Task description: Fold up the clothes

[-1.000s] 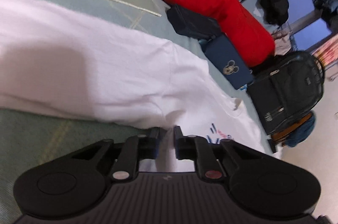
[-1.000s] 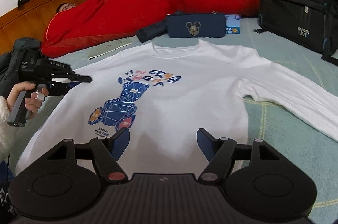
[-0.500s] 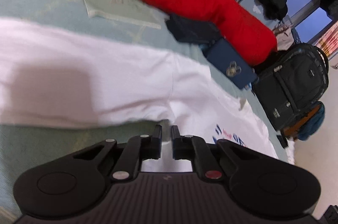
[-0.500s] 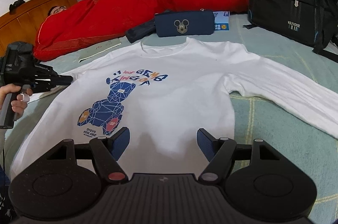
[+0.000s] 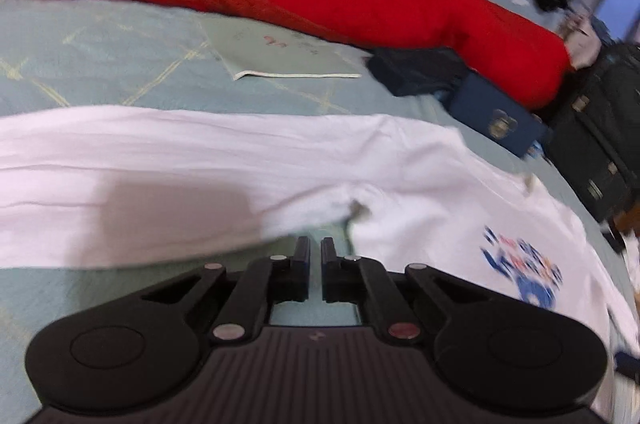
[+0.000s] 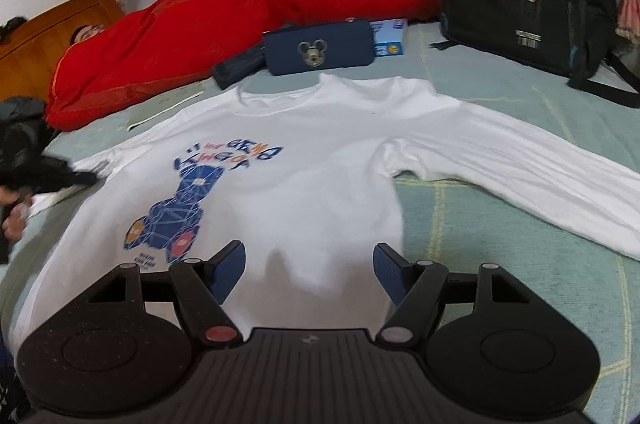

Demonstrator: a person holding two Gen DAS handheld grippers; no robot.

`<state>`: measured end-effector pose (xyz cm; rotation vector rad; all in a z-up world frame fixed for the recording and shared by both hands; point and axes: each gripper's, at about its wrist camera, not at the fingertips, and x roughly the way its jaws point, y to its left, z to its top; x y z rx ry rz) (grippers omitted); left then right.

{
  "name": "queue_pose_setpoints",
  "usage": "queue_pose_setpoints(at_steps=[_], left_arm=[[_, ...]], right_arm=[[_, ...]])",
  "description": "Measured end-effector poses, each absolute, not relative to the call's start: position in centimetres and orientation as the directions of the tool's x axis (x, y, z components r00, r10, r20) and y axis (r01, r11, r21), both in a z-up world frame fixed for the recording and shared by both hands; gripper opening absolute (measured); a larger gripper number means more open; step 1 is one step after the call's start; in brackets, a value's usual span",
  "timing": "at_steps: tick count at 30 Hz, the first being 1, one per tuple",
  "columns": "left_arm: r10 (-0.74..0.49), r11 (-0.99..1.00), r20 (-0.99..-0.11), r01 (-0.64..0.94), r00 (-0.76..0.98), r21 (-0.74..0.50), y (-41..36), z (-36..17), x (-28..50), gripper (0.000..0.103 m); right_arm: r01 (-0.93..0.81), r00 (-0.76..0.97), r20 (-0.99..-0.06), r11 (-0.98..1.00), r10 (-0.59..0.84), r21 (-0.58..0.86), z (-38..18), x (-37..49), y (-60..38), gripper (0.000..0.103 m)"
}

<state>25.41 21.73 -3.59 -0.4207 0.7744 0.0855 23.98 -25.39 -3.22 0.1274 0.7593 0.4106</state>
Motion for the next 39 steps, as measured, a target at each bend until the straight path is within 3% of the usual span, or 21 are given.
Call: queue_pose_setpoints(at_steps=[8, 10, 15, 19, 24, 28, 31, 33, 39], left_arm=[[-0.197, 0.943, -0.683, -0.054, 0.704, -0.328, 16.8, -2.2, 21.7, 0.007], [-0.183, 0.962, -0.691, -0.017, 0.700, -0.272, 15.3, -2.0, 20.9, 0.016], [-0.145, 0.989, -0.703, 0.075, 0.697, -0.130, 11.3, -1.3, 18.1, 0.023], [-0.152, 0.988, -0.708, 0.108, 0.690, -0.108, 9.5, -1.5, 16.1, 0.033], [-0.134, 0.990, -0.727, 0.131, 0.673, -0.060, 8.2, -2.0, 14.3, 0.035], [-0.131, 0.990, -0.735, 0.129, 0.666, -0.060, 7.6, -2.3, 13.4, 0.036], [-0.125, 0.991, -0.736, 0.124, 0.665, -0.056, 7.4, -2.3, 12.9, 0.036], [-0.122, 0.991, -0.740, 0.123, 0.661, -0.053, 7.3, -2.4, 12.7, 0.036], [-0.102, 0.992, -0.753, 0.124, 0.650, -0.027, 7.3, -2.3, 12.9, 0.036]], right_arm=[[-0.278, 0.644, -0.639, 0.907, 0.421, 0.317, -3.5, 23.9, -26.9, 0.076], [-0.261, 0.647, -0.639, 0.908, 0.416, 0.326, -3.4, 23.8, -27.9, 0.076], [-0.218, 0.619, -0.660, 0.901, 0.425, 0.376, -4.2, 25.5, -30.4, 0.077], [-0.170, 0.608, -0.670, 0.894, 0.426, 0.414, -5.2, 27.5, -32.0, 0.077], [-0.150, 0.595, -0.583, 0.790, 0.553, 0.595, -6.9, 30.7, -33.3, 0.078], [-0.096, 0.627, -0.530, 0.732, 0.570, 0.674, -8.0, 33.5, -33.5, 0.077], [-0.057, 0.665, -0.511, 0.720, 0.544, 0.692, -8.5, 34.9, -33.6, 0.056], [-0.039, 0.681, -0.540, 0.760, 0.495, 0.648, -8.7, 35.3, -33.6, 0.013], [-0.037, 0.717, -0.559, 0.823, 0.417, 0.567, -7.8, 36.5, -33.8, 0.011]])
